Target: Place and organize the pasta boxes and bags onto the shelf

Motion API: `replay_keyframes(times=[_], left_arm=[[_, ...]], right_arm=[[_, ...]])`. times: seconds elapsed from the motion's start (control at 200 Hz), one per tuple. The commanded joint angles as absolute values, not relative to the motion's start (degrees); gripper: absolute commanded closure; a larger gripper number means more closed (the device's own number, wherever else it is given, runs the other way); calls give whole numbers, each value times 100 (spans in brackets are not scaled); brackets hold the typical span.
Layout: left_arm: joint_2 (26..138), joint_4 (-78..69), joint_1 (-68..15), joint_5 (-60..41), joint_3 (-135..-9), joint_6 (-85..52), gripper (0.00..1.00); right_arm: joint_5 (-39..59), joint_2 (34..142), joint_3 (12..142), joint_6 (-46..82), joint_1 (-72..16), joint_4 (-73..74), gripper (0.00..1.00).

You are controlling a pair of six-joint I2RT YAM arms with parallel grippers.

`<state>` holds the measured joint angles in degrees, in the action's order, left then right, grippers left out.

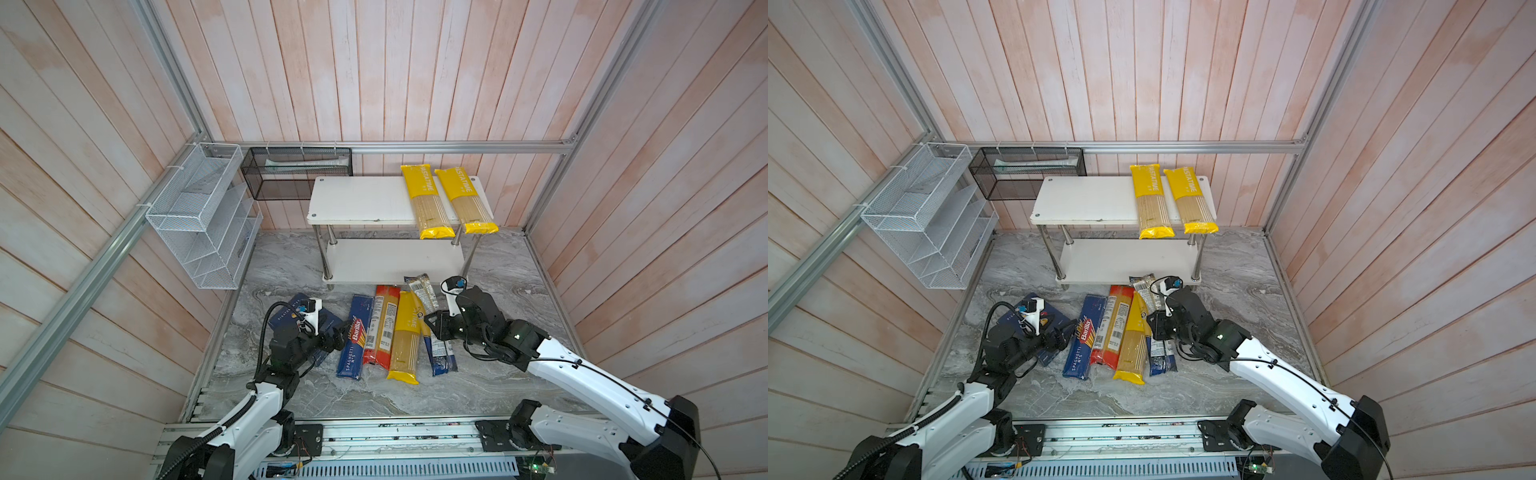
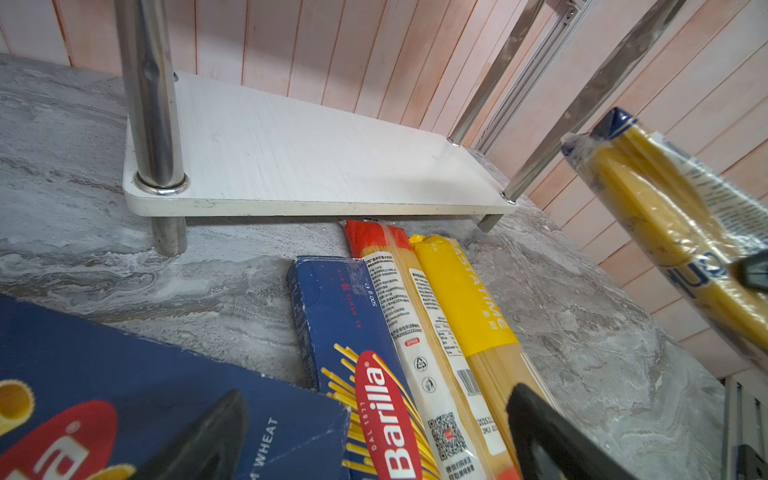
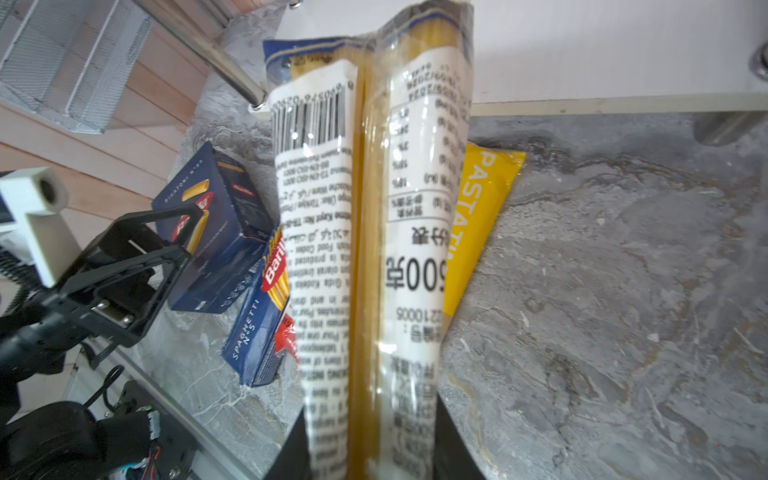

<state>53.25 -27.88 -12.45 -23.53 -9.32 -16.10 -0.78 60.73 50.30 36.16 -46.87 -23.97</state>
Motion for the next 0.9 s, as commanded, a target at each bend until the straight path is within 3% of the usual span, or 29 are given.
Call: replay_keyframes(times=[0.0,0.895], left_arm=[[5342,-2804,-1266,-2330,-1084,-1523,0],[5391,-2804,-1270,-2338,-1100,-1521,0]], right_arm=[[-217,6106,5472,3517,-4830,-2140,83],[-474,6961,7711,2762,-5072,-2373,84]])
